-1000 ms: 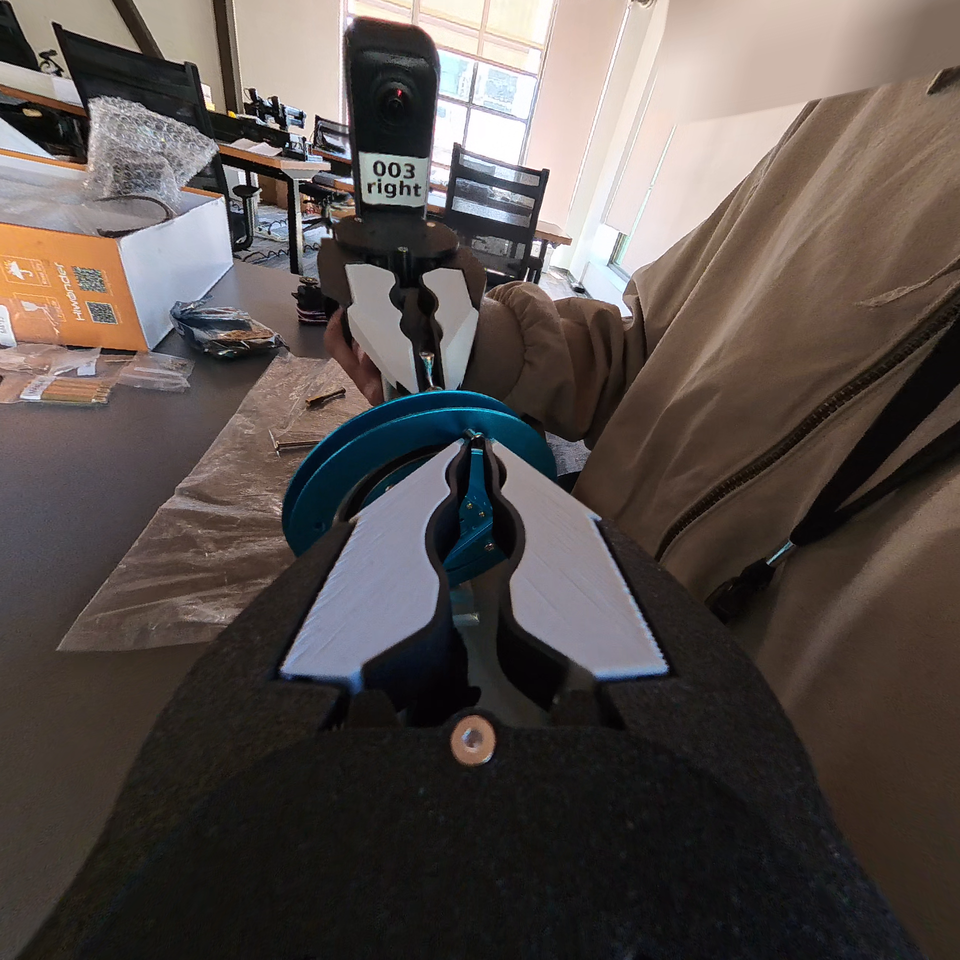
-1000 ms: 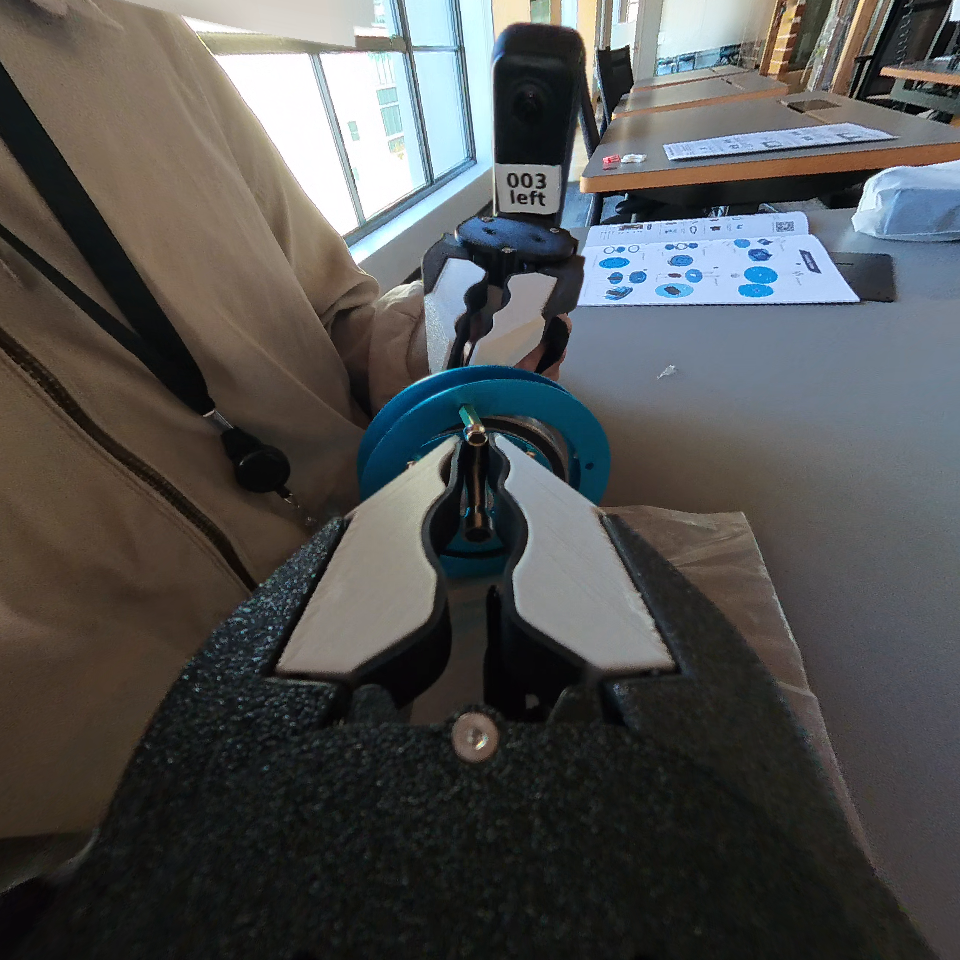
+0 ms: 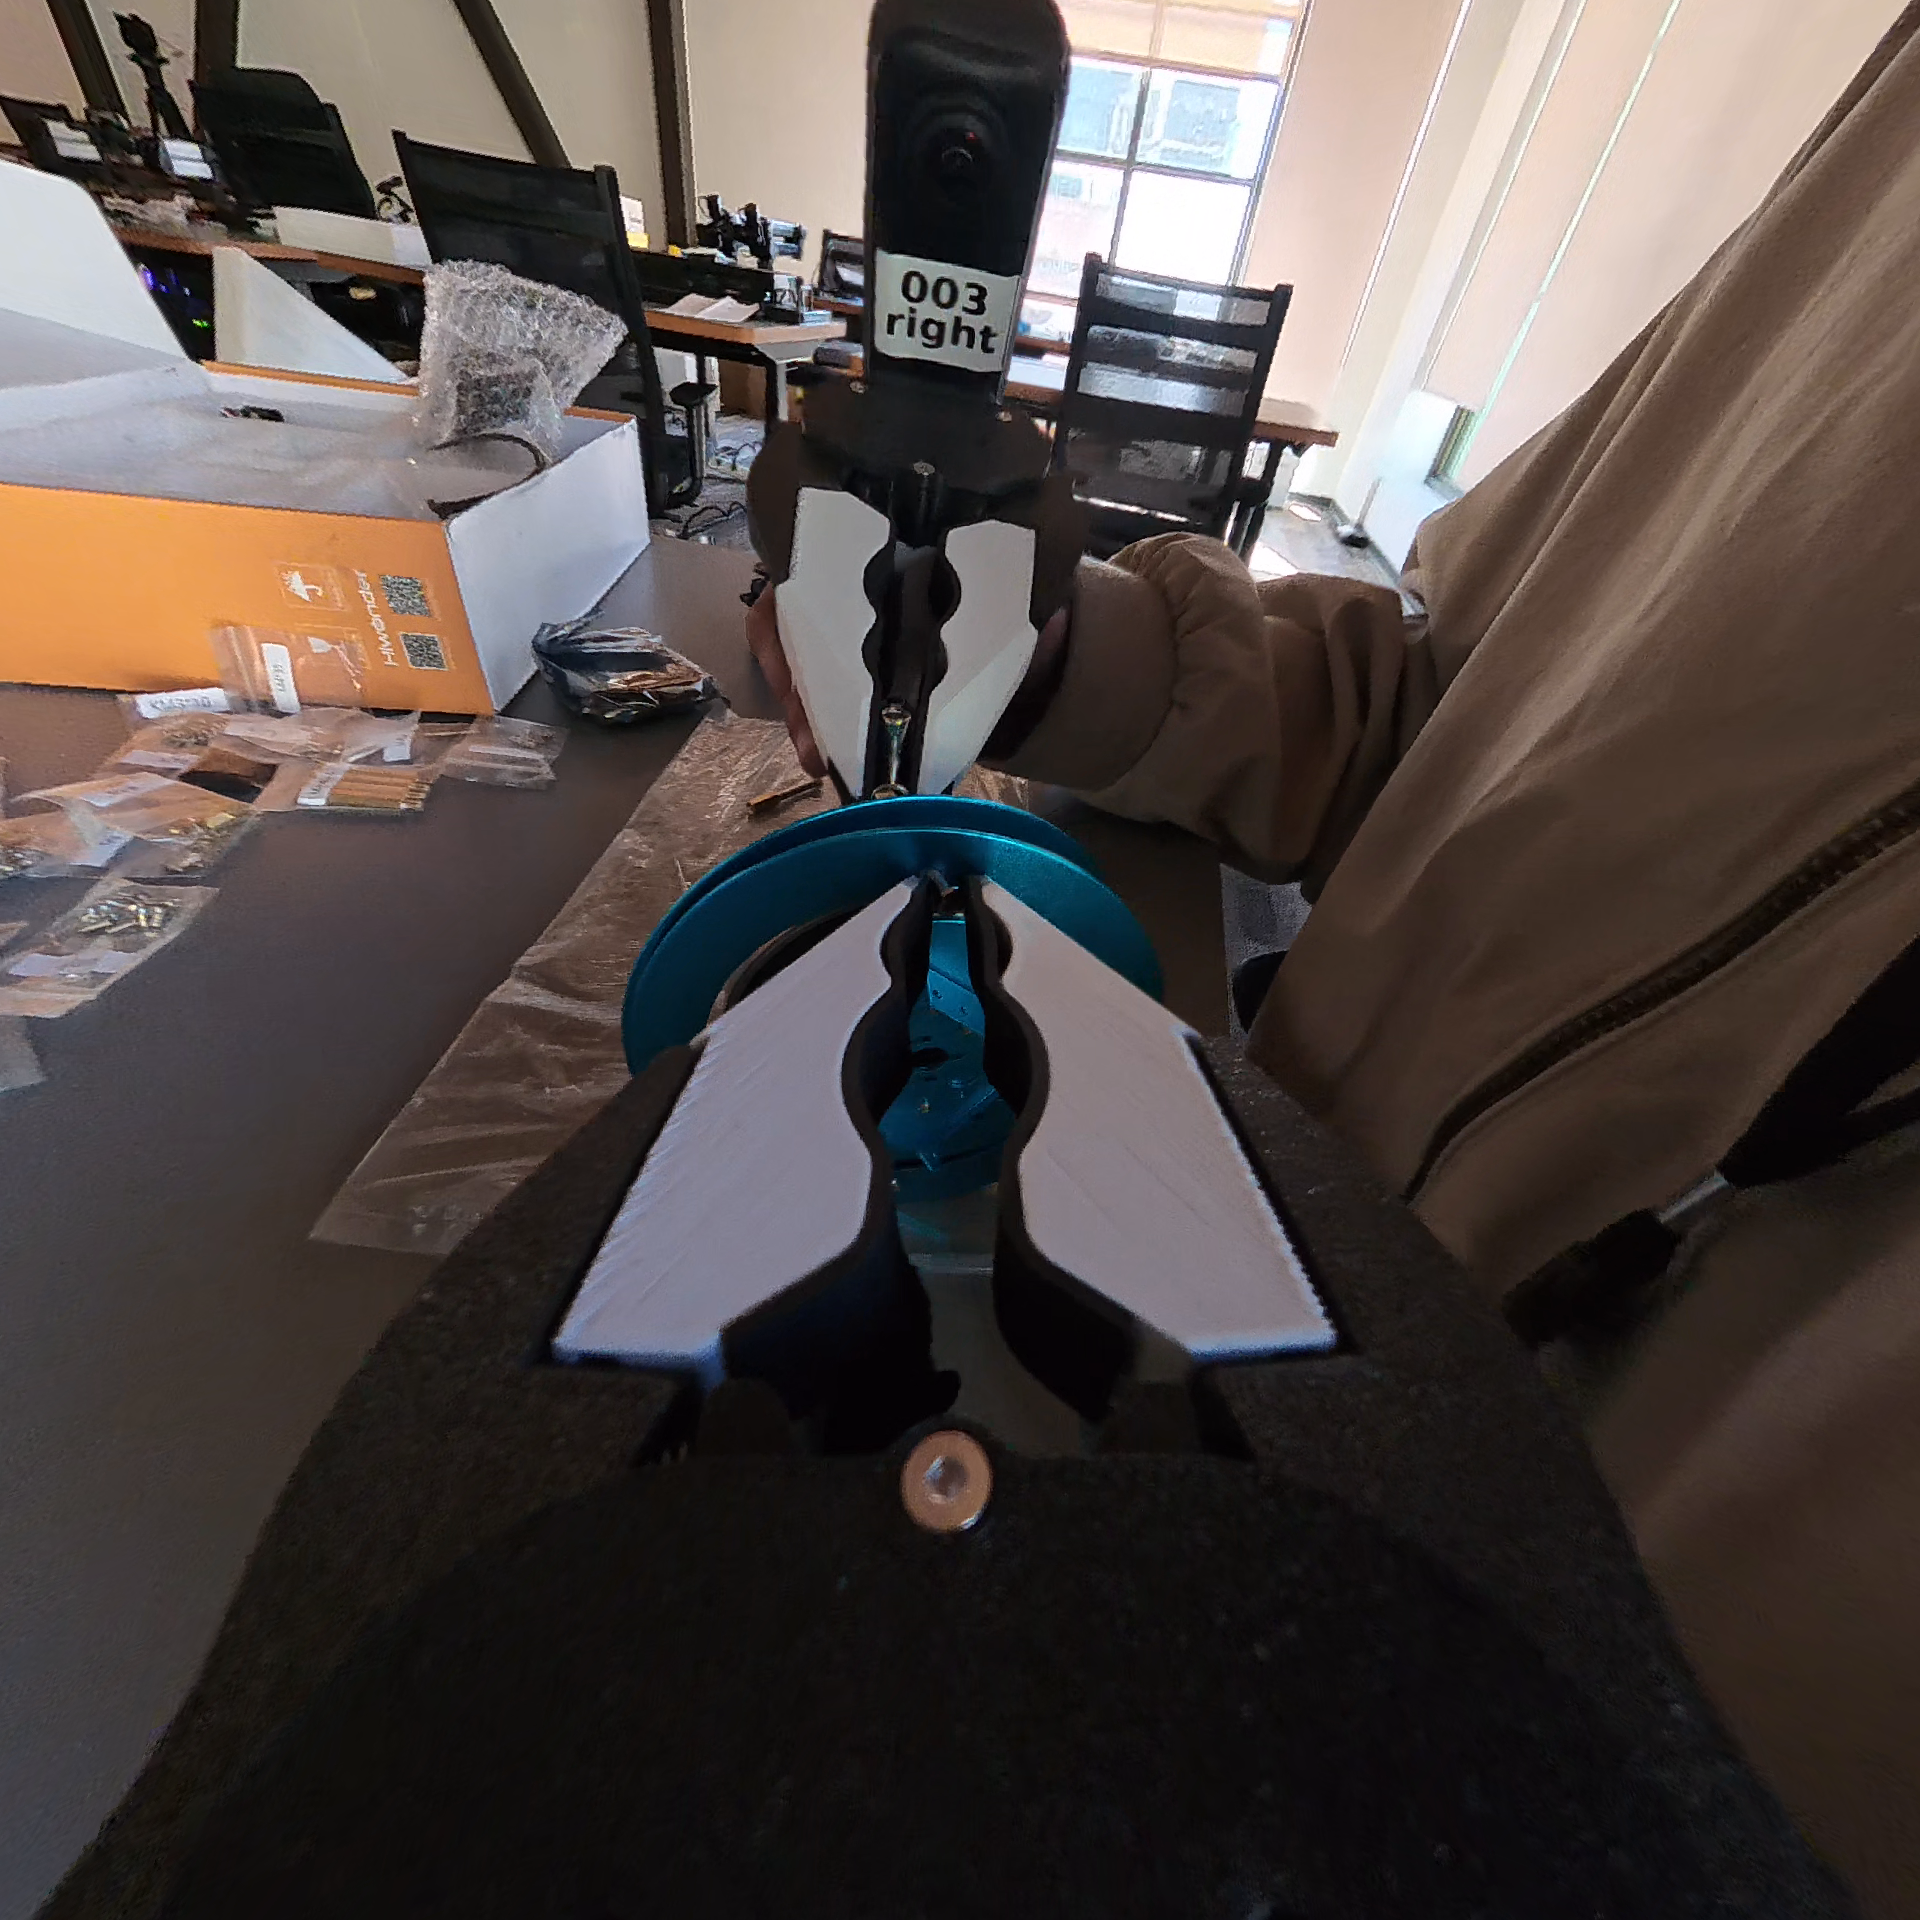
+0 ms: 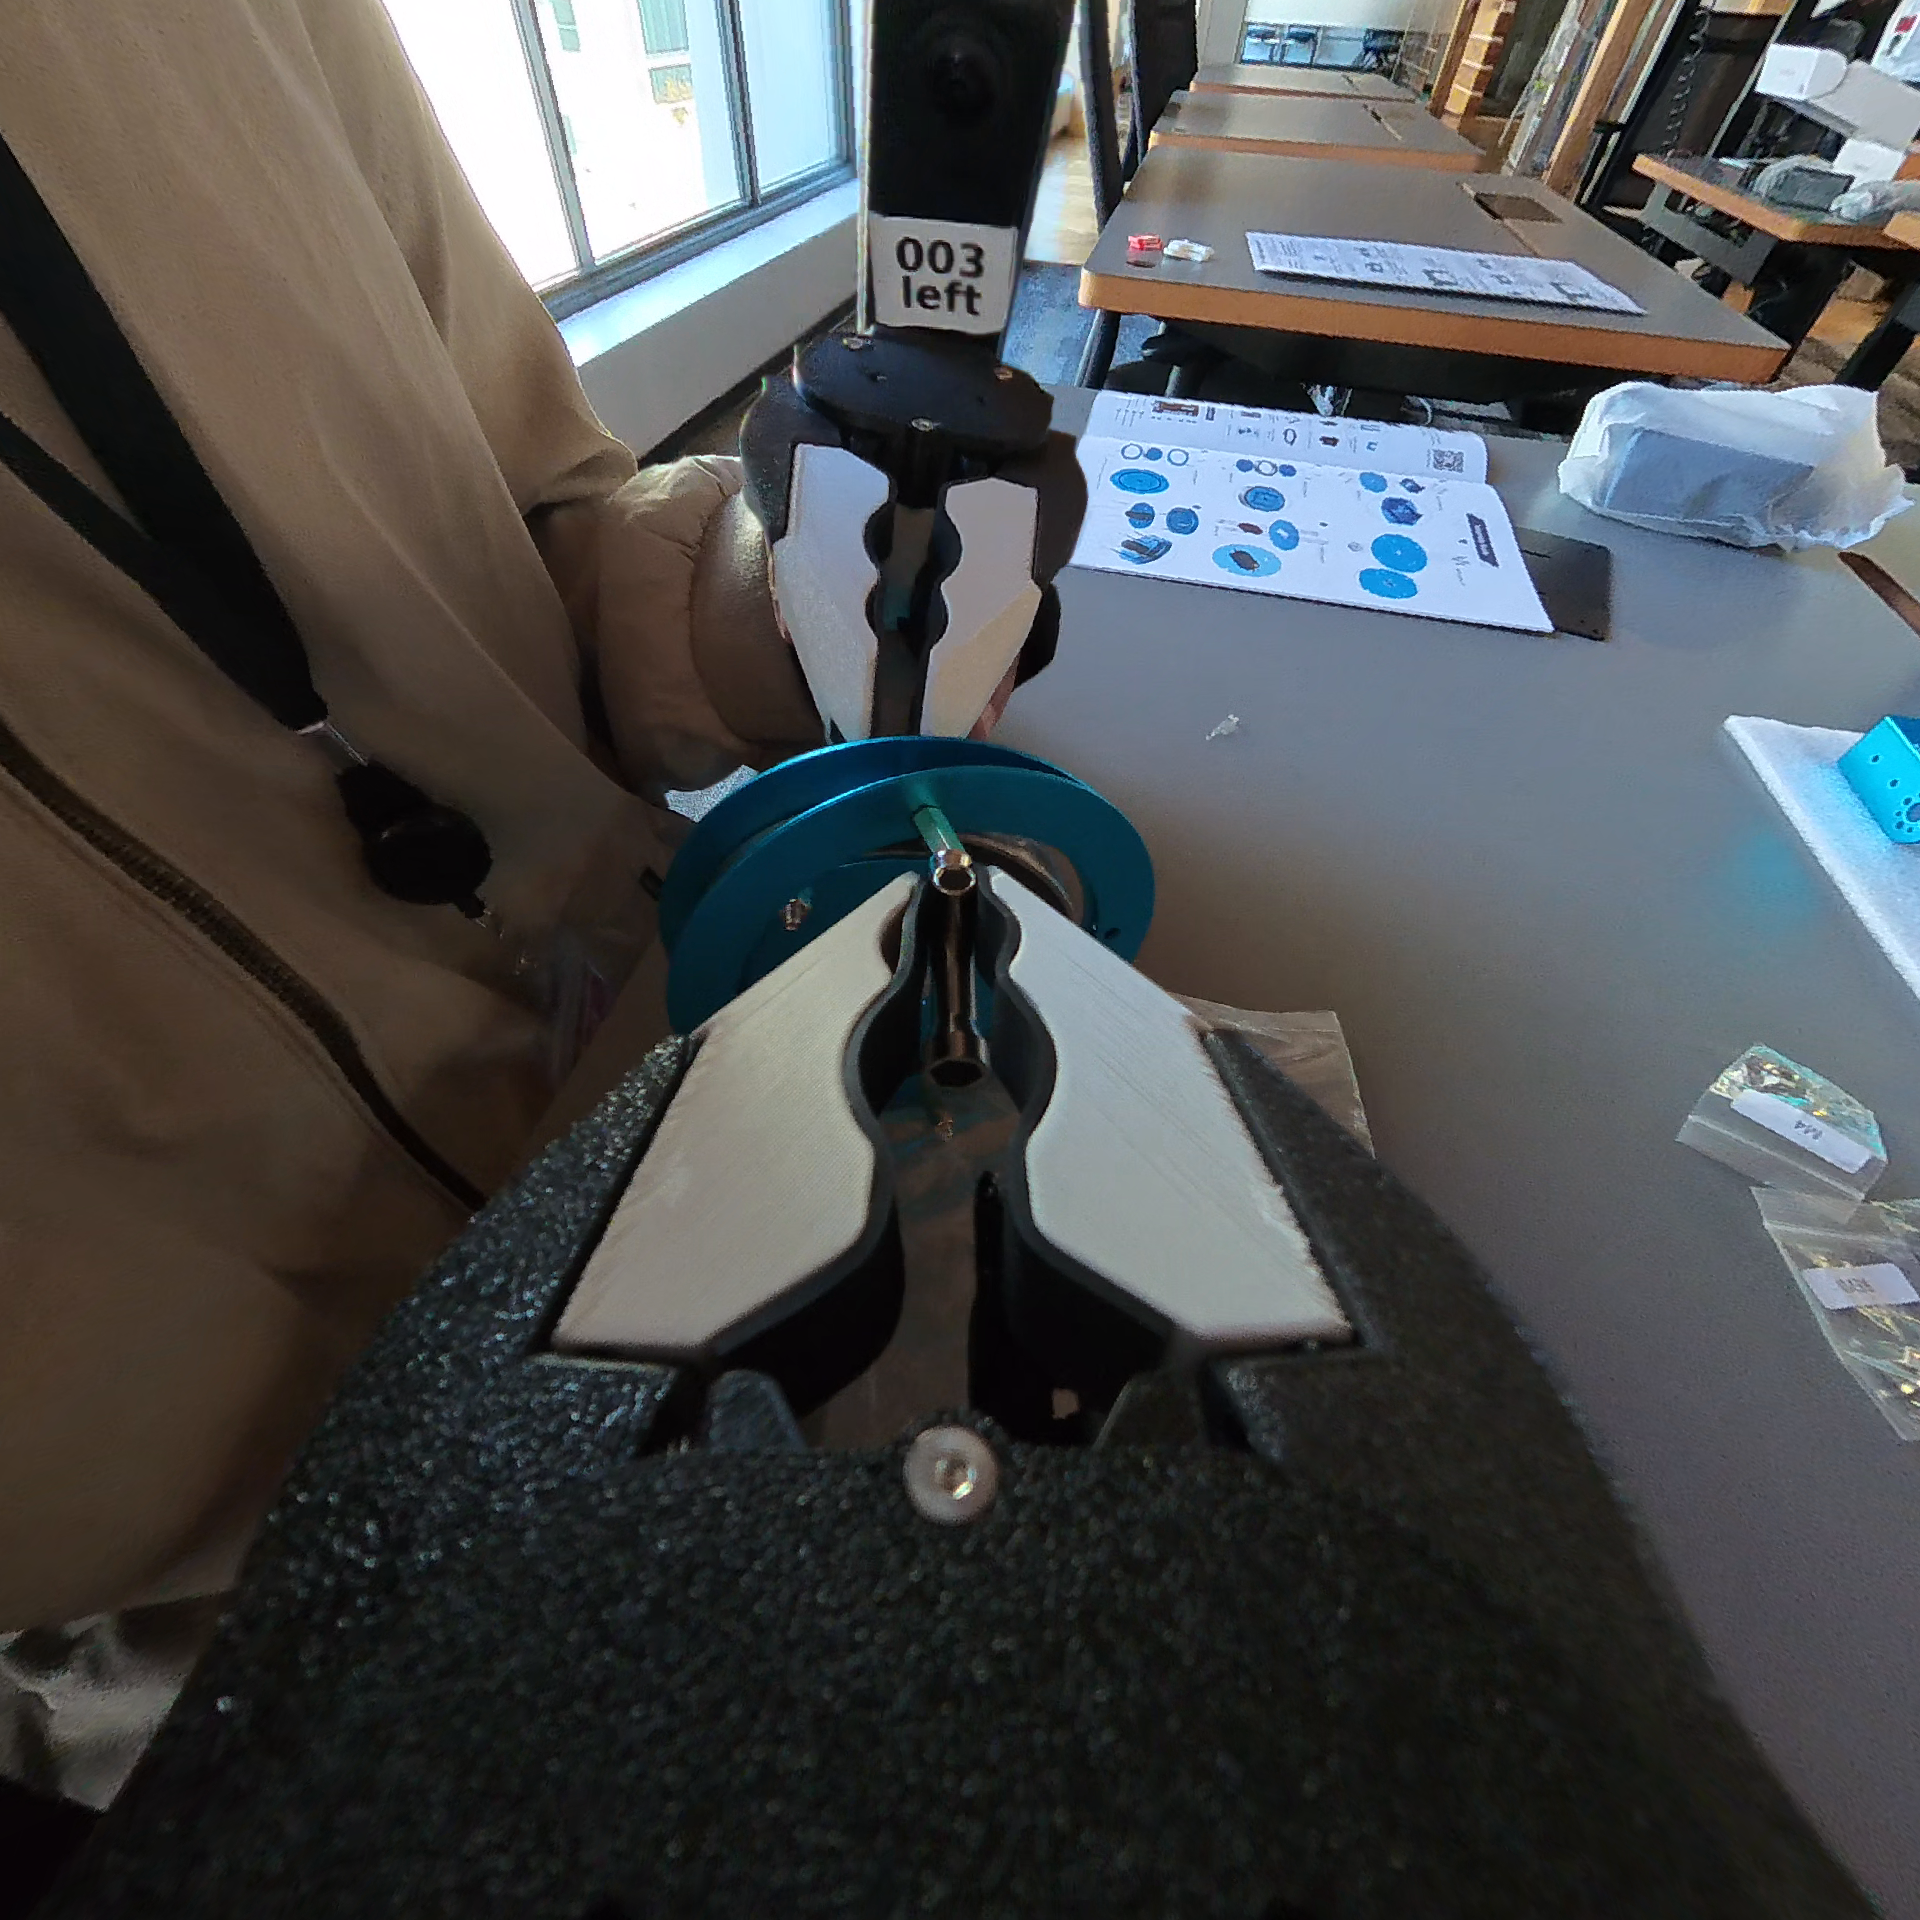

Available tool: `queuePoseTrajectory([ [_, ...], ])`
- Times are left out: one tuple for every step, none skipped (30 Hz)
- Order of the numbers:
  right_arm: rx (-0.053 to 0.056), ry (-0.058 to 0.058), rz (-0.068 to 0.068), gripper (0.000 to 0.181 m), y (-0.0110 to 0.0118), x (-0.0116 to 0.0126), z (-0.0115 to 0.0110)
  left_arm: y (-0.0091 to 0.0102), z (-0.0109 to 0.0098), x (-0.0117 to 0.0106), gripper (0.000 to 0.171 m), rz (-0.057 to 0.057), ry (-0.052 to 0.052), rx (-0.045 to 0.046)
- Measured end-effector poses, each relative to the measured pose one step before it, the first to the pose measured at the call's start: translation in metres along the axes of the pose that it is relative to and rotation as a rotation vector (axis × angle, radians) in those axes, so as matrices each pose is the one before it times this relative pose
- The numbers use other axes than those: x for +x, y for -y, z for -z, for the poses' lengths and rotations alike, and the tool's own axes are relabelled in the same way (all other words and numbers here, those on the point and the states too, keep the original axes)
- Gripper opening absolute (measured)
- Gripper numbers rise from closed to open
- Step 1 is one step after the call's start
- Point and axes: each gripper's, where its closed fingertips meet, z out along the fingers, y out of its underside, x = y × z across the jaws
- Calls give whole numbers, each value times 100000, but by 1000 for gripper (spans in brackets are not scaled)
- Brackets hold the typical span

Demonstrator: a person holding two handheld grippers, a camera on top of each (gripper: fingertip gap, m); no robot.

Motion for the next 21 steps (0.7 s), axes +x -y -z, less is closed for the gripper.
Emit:
queuePoseTrajectory([
  [255, 517, 100, 6, 42, -93, -1, -21, 4, 62, 4, -855, 72, -497],
  [-16, -152, 617, 6, -5, -47, -8, 13, 29, -25, 4, -262, 159, -92],
  [-143, -463, 966, 6, -28, -11, -7, -8, 38, -42, 4, 370, -356, 186],
  [201, -454, 1152, 6, 28, -17, -15, -27, 54, 25, 4, 1111, -1189, 263],
  [177, -292, 1315, 8, 24, -61, -31, 11, 56, 32, 4, 1478, -1479, 545],
  [31, -384, 1173, 7, 21, -50, -38, -10, 40, 31, 4, 1119, -1319, 306],
  [-108, -231, 806, 7, -5, -55, -14, 0, 33, 21, 3, 614, -909, 154],
  [-423, -19, 430, 6, -26, -62, -11, -2, 4, 55, 4, 535, -1079, -110],
  [-475, 470, 337, 6, -17, -123, 6, -6, -1, 87, 4, 147, -1213, -249],
  [-539, 366, 351, 7, 2, -94, 19, -3, -20, 53, 4, -12, -927, -295],
  [-760, 401, 281, 7, -15, -65, 13, -9, -3, 38, 3, 192, -1149, -331],
  [-960, 528, 71, 6, -1, -65, 18, 20, -7, 26, 4, 139, -1145, -206],
  [-1071, 10, 215, 6, -8, -4, 11, -3, 2, -23, 3, 296, -1104, -303],
  [-942, -153, 619, 6, 11, -1, 19, 6, 9, -5, 4, 641, -1413, -312],
  [-917, -380, 565, 5, 19, 37, 8, 16, 23, -83, 4, 681, -1035, -114],
  [-879, -748, 137, 7, -3, 126, 0, 31, 47, -119, 4, 680, -867, 59],
  [-615, 160, -320, 8, -21, 20, -35, 11, 59, -33, 3, 869, -1473, 189],
  [-750, 546, -637, 7, -41, -26, -29, 24, 34, -46, 3, 978, -1139, 205],
  [-290, 160, -400, 6, 26, 12, -2, -8, 24, -2, 3, 673, -986, 7],
  [47, 86, 529, 7, 52, -63, -8, -24, 20, 67, 3, 354, -1057, -125],
  [123, -322, 1755, 7, 43, -84, -16, -31, 11, 94, 3, 139, -924, -235],
])
